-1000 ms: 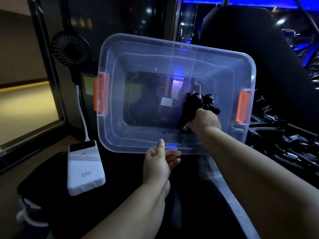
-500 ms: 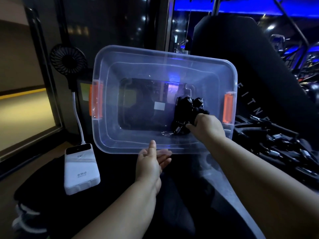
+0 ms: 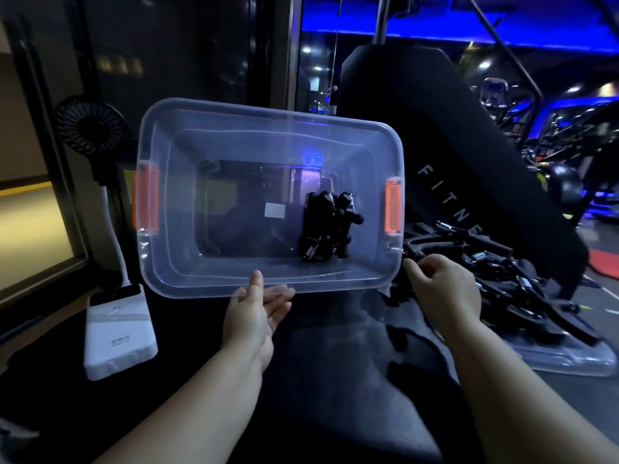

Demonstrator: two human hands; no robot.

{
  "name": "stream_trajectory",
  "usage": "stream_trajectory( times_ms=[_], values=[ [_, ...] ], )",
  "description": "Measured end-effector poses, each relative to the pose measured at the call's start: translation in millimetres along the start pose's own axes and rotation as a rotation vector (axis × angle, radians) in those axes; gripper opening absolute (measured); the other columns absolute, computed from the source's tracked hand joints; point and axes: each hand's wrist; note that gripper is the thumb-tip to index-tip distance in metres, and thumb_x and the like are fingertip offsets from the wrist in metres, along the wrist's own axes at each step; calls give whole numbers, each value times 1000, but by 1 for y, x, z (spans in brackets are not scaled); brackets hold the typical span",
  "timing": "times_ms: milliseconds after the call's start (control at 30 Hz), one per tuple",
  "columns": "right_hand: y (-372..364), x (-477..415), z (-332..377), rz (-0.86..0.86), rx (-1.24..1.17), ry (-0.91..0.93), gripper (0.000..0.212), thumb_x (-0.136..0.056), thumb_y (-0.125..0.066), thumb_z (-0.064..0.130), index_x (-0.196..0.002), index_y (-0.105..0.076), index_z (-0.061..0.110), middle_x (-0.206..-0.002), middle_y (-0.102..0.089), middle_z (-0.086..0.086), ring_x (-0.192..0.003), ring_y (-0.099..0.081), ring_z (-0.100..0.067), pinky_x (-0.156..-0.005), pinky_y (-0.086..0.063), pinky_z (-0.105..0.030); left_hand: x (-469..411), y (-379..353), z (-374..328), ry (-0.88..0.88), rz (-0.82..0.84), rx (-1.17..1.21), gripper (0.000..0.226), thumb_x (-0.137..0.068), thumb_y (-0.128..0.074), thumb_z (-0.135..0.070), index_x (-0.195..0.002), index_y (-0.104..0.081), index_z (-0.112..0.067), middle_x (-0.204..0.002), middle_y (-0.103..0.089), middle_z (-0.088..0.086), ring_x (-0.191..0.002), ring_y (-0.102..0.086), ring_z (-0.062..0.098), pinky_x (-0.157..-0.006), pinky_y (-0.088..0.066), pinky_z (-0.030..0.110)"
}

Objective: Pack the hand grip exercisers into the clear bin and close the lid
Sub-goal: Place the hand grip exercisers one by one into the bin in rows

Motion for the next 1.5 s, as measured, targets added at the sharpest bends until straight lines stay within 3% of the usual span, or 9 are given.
stream_trajectory(
  times_ms=[233, 433, 667, 800, 900, 1033, 1200, 1333, 1500],
  values=[
    [-4, 2, -25, -2, -117, -171, 33, -85, -54, 56, -74, -63, 25, -62, -55, 16, -66, -51, -14, -50, -31, -22, 3, 2, 1, -42, -9, -21, 37, -95, -51, -44, -107, -55, -9, -78, -75, 10, -76, -74, 20, -54, -55, 22],
    [-6, 3, -33, 7, -143, -226, 29, -86, -56, 53, -77, -62, 26, -64, -54, 17, -71, -52, -14, -52, -31, -24, 3, 1, 0, -69, -10, -39, 36, -95, -49, -45, -106, -55, -12, -76, -75, 5, -77, -74, 19, -55, -54, 21],
    [-11, 3, -27, -18, -233, -200, 23, -87, -62, 41, -94, -64, 19, -77, -63, 9, -82, -61, -18, -68, -38, -26, 3, 0, 1, -82, -12, -54, 37, -95, -48, -46, -107, -54, -12, -76, -75, 5, -77, -74, 18, -53, -54, 20],
    [-13, -3, -20, -15, -115, -119, 30, -88, -62, 35, -110, -64, 16, -102, -64, -4, -96, -58, -22, -74, -37, -26, 2, 0, 2, -94, -17, -54, 34, -94, -48, -47, -101, -54, -14, -77, -75, 5, -77, -74, 18, -52, -54, 20],
    [-10, -15, -13, -49, -34, -63, 29, -86, -63, 31, -109, -67, 15, -106, -60, -9, -102, -55, -28, -82, -41, -32, 2, 0, 2, -99, -18, -63, 33, -95, -48, -47, -100, -54, -15, -76, -75, 5, -75, -74, 17, -52, -53, 19],
    [-5, -31, -14, -79, 244, 1, 31, -82, -62, 45, -106, -66, 25, -113, -57, -4, -115, -40, -28, -92, -34, -41, 0, 0, 4, -108, -15, -73, 32, -95, -47, -47, -97, -54, -16, -74, -75, 4, -75, -74, 16, -52, -53, 19],
    [8, -60, -29, -53, 313, -24, 47, -87, -50, 53, -122, -55, 23, -132, -47, -5, -128, -28, -27, -101, -24, -47, -3, 1, 5, -104, -13, -85, 47, -95, -48, -48, -111, -56, -4, -76, -75, 6, -76, -74, 18, -52, -53, 19],
    [14, -86, -38, 77, 339, -112, 56, -92, -42, 55, -136, -44, 20, -149, -33, -6, -140, -18, -25, -109, -19, -49, -5, 1, 6, -107, -9, -82, 55, -96, -48, -47, -119, -54, 2, -76, -75, 8, -75, -74, 18, -52, -53, 20],
    [9, -105, -44, 202, 384, -214, 60, -93, -37, 58, -138, -43, 19, -149, -35, -5, -142, -19, -26, -111, -18, -56, -5, 2, 6, -105, -12, -85, 56, -95, -47, -48, -121, -52, 1, -79, -75, 9, -76, -74, 18, -53, -54, 20]
  ],
)
Point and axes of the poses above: each hand's wrist, its own x-axis away from the middle knuckle, its own y-axis out of the back of the hand, z = x × y
